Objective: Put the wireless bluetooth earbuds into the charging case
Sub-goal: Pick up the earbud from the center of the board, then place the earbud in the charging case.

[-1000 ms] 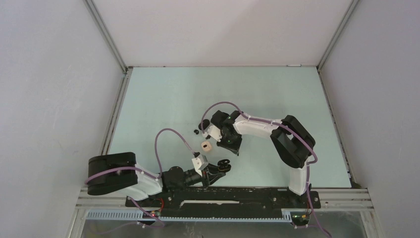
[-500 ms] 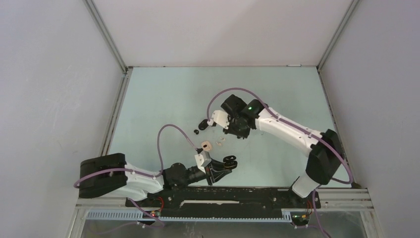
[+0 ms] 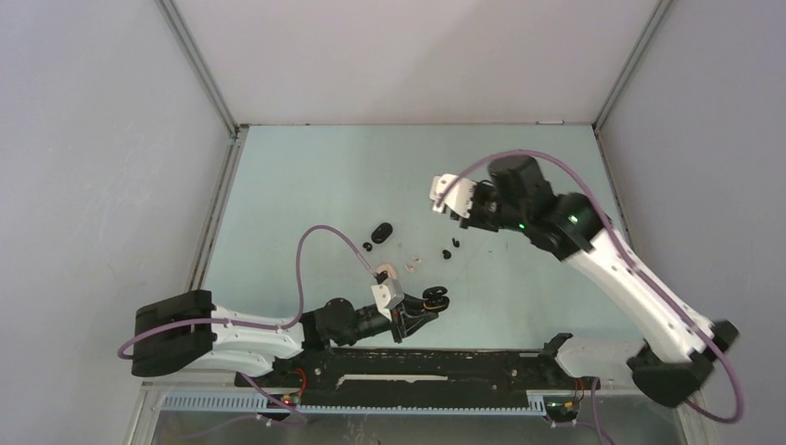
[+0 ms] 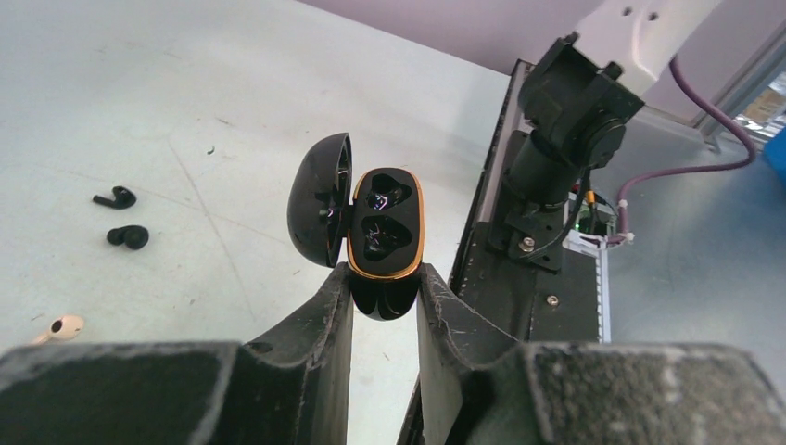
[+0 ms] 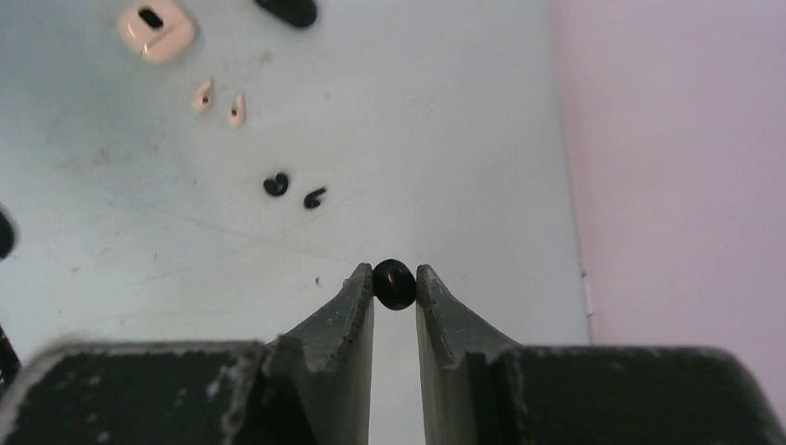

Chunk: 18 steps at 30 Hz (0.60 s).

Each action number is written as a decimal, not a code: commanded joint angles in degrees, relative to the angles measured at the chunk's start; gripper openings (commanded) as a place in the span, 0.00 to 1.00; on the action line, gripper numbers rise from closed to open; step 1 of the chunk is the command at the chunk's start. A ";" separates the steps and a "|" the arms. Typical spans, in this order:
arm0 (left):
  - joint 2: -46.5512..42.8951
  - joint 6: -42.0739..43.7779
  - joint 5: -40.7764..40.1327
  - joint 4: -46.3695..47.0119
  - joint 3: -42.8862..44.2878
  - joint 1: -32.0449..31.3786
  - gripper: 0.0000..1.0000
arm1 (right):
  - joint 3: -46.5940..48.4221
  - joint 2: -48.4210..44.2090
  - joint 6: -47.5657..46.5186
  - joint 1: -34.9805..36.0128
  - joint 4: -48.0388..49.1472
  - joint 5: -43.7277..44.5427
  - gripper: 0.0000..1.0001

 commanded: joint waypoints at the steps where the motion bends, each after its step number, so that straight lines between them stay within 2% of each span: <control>1: -1.18 0.67 -4.73 0.58 2.48 -0.20 0.00 | -8.86 -13.66 -1.34 1.66 15.21 -4.95 0.00; 5: 0.04 0.22 -9.17 3.81 3.01 -0.19 0.00 | -20.97 -24.08 -3.58 5.88 28.61 -3.12 0.00; 8: 1.14 1.60 -11.22 4.81 4.07 -0.27 0.00 | -26.45 -28.33 -7.04 10.15 34.26 -0.36 0.00; 18: 1.83 5.33 -15.35 6.22 5.33 -0.45 0.00 | -33.65 -33.09 -15.86 17.62 36.23 2.80 0.00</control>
